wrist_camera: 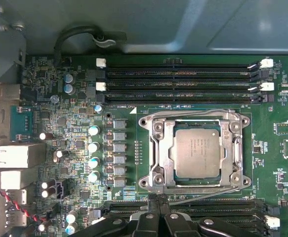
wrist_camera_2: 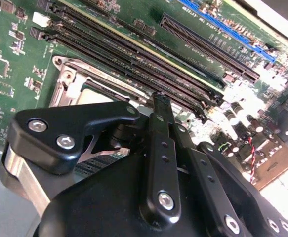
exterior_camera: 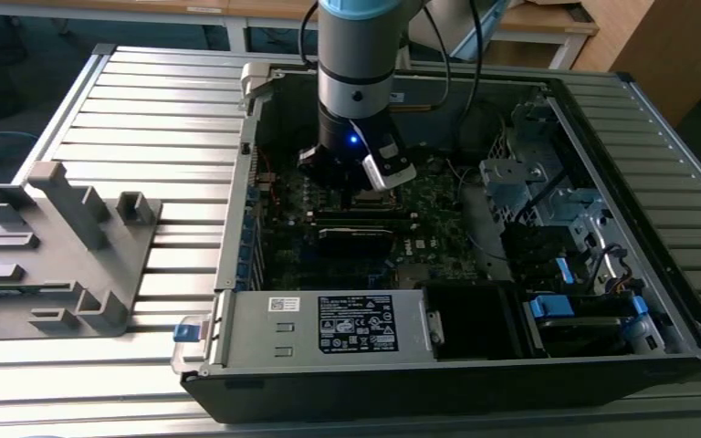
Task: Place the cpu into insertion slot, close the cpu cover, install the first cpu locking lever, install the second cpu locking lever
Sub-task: 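Install the second cpu locking lever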
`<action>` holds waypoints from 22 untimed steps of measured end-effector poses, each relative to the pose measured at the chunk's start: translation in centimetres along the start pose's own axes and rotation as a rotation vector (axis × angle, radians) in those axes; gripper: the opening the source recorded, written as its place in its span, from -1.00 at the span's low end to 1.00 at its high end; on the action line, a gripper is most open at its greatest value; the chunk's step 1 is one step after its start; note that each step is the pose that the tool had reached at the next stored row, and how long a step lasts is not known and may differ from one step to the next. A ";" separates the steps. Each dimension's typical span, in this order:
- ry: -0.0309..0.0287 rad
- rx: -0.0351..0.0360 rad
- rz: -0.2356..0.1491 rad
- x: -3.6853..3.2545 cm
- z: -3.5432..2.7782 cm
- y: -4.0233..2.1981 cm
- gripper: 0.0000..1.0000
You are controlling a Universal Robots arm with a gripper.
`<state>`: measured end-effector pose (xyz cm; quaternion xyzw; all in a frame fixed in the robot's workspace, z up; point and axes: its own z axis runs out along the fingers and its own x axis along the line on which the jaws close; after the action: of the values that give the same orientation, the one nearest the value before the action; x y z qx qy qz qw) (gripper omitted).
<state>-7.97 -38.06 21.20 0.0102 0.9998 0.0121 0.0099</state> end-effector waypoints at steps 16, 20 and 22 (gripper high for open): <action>0.0004 -0.0096 0.000 0.63 1.05 -0.05 -0.79; 0.0008 -0.0388 0.001 0.65 1.10 -0.04 -0.79; 0.0010 -0.0465 0.001 0.67 1.16 -0.05 -0.79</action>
<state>-8.62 -38.07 20.03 0.0105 0.9993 0.0353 0.0096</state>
